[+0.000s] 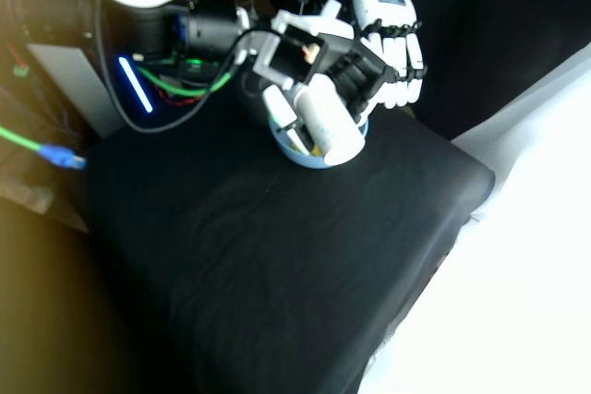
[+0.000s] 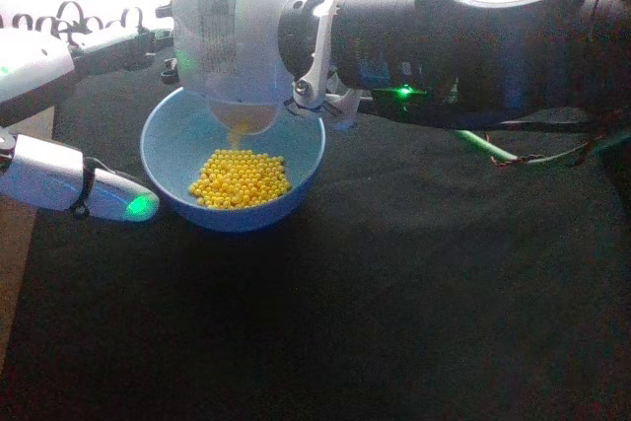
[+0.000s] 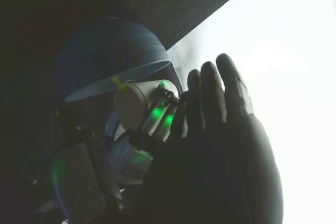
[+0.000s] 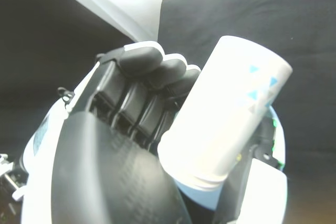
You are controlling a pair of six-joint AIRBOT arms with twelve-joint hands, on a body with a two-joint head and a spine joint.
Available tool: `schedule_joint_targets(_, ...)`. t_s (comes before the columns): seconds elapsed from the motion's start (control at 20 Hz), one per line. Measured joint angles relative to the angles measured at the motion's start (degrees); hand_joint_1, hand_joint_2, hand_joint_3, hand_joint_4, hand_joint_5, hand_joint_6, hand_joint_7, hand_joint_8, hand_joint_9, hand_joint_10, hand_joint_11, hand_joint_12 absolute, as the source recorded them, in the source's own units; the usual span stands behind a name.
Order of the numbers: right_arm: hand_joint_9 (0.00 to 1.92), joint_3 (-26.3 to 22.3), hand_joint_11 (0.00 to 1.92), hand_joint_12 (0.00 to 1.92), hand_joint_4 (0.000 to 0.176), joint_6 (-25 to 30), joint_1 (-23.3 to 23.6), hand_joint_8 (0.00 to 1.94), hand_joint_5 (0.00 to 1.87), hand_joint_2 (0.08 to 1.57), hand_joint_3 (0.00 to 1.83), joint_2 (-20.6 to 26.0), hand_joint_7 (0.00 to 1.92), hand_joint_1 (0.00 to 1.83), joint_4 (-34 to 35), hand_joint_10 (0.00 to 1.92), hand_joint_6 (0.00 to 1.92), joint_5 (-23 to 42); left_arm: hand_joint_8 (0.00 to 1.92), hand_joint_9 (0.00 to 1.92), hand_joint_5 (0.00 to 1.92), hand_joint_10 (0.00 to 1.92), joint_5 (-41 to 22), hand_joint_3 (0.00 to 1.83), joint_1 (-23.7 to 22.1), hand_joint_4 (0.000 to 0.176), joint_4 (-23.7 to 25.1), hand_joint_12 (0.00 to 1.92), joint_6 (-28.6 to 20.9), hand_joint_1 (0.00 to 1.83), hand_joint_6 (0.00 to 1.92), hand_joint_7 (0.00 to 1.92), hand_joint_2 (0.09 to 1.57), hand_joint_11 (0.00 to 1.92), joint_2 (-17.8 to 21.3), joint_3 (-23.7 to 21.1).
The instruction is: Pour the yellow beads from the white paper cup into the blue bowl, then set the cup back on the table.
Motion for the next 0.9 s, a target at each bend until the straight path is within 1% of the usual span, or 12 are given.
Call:
schedule_joint_targets(0.05, 0.63, 0.3, 0.45, 1.92, 0.000, 0.0, 0.0, 1.40, 0.77, 1.20, 0.00, -0.1, 0.88, 1.22, 0.0, 1.58, 1.11, -0.1, 0.00, 0.26, 0.02, 0.00, 0.0, 0.00, 0.0, 0.000, 0.0, 0.54, 0.0, 0.52, 0.00, 0.28, 0.85, 0.00, 0.0, 0.0)
schedule_joint_targets(0.1, 0.63, 0.3, 0.45, 1.92, 0.000, 0.0, 0.0, 1.40, 0.77, 1.20, 0.00, -0.1, 0.88, 1.22, 0.0, 1.58, 1.11, -0.3, 0.00, 0.26, 0.01, 0.00, 0.0, 0.00, 0.0, 0.008, 0.0, 0.55, 0.0, 0.49, 0.00, 0.27, 0.85, 0.00, 0.0, 0.0)
schedule_joint_targets(0.15, 0.63, 0.3, 0.45, 1.92, 0.000, 0.0, 0.0, 1.40, 0.77, 1.20, 0.00, -0.1, 0.88, 1.22, 0.0, 1.58, 1.11, -0.4, 0.00, 0.26, 0.02, 0.00, 0.0, 0.00, 0.0, 0.016, 0.0, 0.59, 0.0, 0.50, 0.00, 0.27, 0.84, 0.00, 0.0, 0.0)
schedule_joint_targets(0.2, 0.63, 0.3, 0.45, 1.92, 0.000, 0.0, 0.0, 1.40, 0.77, 1.20, 0.00, -0.2, 0.88, 1.22, 0.0, 1.58, 1.11, -0.4, 0.00, 0.28, 0.02, 0.01, 0.0, 0.00, 0.0, 0.008, 0.0, 0.65, 0.0, 0.51, 0.00, 0.28, 0.84, 0.00, 0.0, 0.0)
schedule_joint_targets(0.3, 0.63, 0.0, 0.45, 1.92, 0.000, 0.0, 0.0, 1.40, 0.77, 1.20, 0.00, -0.3, 0.88, 1.22, 0.0, 1.58, 1.11, -0.4, 0.01, 0.31, 0.02, 0.01, 0.0, 0.00, 0.0, 0.001, 0.1, 0.72, 0.0, 0.51, 0.00, 0.31, 0.85, 0.00, 0.0, 0.0)
schedule_joint_targets(0.45, 0.63, -0.5, 0.45, 1.92, 0.000, 0.0, 0.0, 1.40, 0.77, 1.20, 0.00, -0.3, 0.88, 1.22, 0.0, 1.58, 1.11, -0.5, 0.01, 0.35, 0.03, 0.01, 0.0, 0.00, 0.0, 0.000, 0.1, 0.79, 0.0, 0.52, 0.00, 0.33, 0.84, 0.00, 0.0, 0.0)
schedule_joint_targets(0.5, 0.63, -0.5, 0.45, 1.92, 0.000, 0.0, 0.0, 1.40, 0.77, 1.20, 0.00, -0.3, 0.88, 1.22, 0.0, 1.58, 1.11, -0.4, 0.00, 0.35, 0.02, 0.01, 0.0, 0.00, 0.0, 0.000, 0.1, 0.77, 0.0, 0.53, 0.00, 0.33, 0.84, 0.00, 0.0, 0.0)
schedule_joint_targets(0.55, 0.63, -0.6, 0.45, 1.92, 0.000, 0.0, 0.0, 1.40, 0.77, 1.20, 0.00, -0.4, 0.88, 1.22, 0.0, 1.58, 1.11, -0.3, 0.01, 0.37, 0.05, 0.01, 0.0, 0.00, 0.0, 0.000, 0.1, 0.84, 0.0, 0.57, 0.01, 0.35, 0.84, 0.00, 0.0, 0.0)
schedule_joint_targets(0.6, 0.63, -0.8, 0.45, 1.92, 0.000, 0.0, 0.0, 1.40, 0.77, 1.20, 0.00, -0.4, 0.88, 1.22, 0.0, 1.58, 1.11, -0.6, 0.00, 0.35, 0.02, 0.01, 0.0, 0.00, 0.0, 0.000, 0.1, 0.75, 0.0, 0.54, 0.00, 0.34, 0.83, 0.00, 0.0, 0.0)
schedule_joint_targets(0.65, 0.63, -1.1, 0.45, 1.92, 0.000, 0.0, 0.0, 1.40, 0.77, 1.20, 0.00, -0.4, 0.88, 1.22, 0.0, 1.58, 1.11, -0.6, 0.00, 0.35, 0.01, 0.00, 0.1, 0.00, 0.0, 0.000, 0.1, 0.70, 0.0, 0.55, 0.00, 0.33, 0.83, 0.00, 0.0, 0.0)
schedule_joint_targets(0.8, 0.63, -1.7, 0.45, 1.92, 0.000, 0.0, 0.0, 1.40, 0.77, 1.20, 0.00, -0.6, 0.88, 1.22, -0.1, 1.58, 1.11, -0.6, 0.00, 0.39, 0.05, 0.01, 0.3, 0.00, 0.0, 0.000, 0.1, 0.83, 0.0, 0.57, 0.01, 0.35, 0.82, 0.00, -0.2, 0.1)
schedule_joint_targets(0.9, 0.63, -2.4, 0.45, 1.92, 0.000, 0.0, 0.0, 1.40, 0.77, 1.20, 0.00, -0.6, 0.88, 1.22, -0.9, 1.58, 1.11, -0.5, 0.00, 0.38, 0.05, 0.01, 0.3, 0.01, 0.0, 0.000, 0.1, 0.85, 0.0, 0.58, 0.00, 0.35, 0.84, 0.00, -0.2, 0.1)
